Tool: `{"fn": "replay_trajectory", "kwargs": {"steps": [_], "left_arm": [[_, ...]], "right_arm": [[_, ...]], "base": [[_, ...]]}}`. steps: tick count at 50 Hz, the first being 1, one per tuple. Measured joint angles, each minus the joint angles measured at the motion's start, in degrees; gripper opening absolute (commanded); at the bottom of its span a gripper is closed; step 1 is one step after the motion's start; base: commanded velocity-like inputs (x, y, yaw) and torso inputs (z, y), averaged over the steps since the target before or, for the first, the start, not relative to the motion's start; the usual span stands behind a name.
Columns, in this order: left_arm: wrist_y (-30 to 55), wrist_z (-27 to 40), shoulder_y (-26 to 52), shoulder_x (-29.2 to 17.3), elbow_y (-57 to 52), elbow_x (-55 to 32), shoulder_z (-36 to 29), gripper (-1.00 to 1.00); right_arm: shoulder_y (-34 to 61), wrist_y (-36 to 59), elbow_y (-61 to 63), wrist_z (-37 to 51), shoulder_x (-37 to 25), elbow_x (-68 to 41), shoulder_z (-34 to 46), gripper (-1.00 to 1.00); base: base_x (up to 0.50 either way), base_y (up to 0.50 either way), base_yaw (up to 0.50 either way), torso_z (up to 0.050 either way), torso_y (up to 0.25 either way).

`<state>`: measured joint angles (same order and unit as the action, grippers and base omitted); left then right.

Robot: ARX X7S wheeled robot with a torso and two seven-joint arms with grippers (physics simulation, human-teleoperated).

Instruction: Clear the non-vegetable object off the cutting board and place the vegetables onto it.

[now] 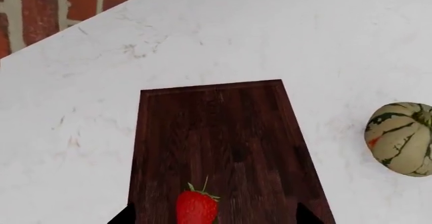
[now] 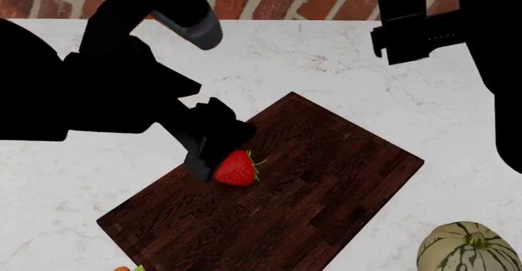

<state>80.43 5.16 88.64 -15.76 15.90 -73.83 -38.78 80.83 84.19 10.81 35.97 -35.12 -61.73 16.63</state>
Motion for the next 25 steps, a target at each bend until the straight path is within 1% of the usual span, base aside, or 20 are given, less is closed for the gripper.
{"fn": "replay_trajectory", "kwargs": {"steps": [14, 25], "left_arm": [[-3.0, -4.1, -0.4, 1.8, 2.9, 4.2, -5.7, 1.00], [-6.8, -8.3, -0.3, 3.4, 7.2, 8.1, -9.7, 1.00]], "right_arm": [[-1.3, -1.3, 0.0, 0.6, -0.6, -1.1, 0.4, 1.00], [-2.2, -2.4, -0.2, 0.6, -0.9, -1.4, 1.0, 1.00]], "base": [[0.00, 0.00, 0.00, 0.000, 0.000], [0.00, 0.00, 0.00, 0.000, 0.000]]}}
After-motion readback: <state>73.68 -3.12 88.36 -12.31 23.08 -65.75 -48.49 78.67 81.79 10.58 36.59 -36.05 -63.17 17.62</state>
